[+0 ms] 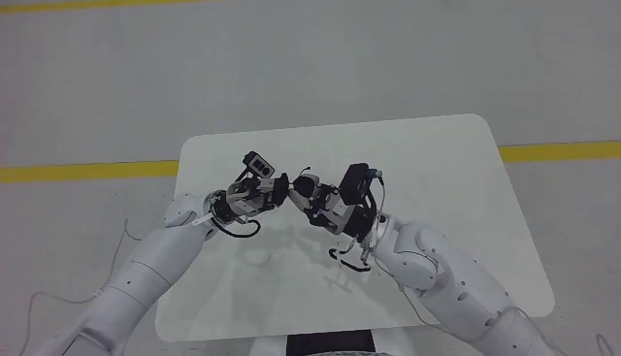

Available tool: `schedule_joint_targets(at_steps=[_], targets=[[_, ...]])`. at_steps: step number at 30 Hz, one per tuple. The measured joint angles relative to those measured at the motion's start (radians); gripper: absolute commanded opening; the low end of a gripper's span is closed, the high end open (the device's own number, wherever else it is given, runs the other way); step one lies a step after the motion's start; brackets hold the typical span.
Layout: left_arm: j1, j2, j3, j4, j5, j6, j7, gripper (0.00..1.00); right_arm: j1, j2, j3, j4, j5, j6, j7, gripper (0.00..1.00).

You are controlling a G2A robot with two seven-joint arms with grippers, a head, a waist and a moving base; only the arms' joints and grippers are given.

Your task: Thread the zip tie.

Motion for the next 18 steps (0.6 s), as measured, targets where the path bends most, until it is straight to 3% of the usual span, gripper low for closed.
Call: schedule_joint_targets(at_steps=[3, 6, 18], targets=[[0.000, 0.000, 0.000, 0.000, 0.000, 0.000, 0.000, 0.00, 0.001, -0.003, 0.001, 0.001, -0.003, 0.001, 0.001, 0.14], [0.000, 0.000, 0.000, 0.000, 0.000, 0.000, 0.000, 0.00, 0.001, -0.005, 0.002, 0.001, -0.007, 0.003, 0.003, 0.00], [0.000, 0.000, 0.000, 0.000, 0.000, 0.000, 0.000, 0.00, -0.004, -0.014, 0.011, 0.006, -0.013, 0.013, 0.007, 0.00]])
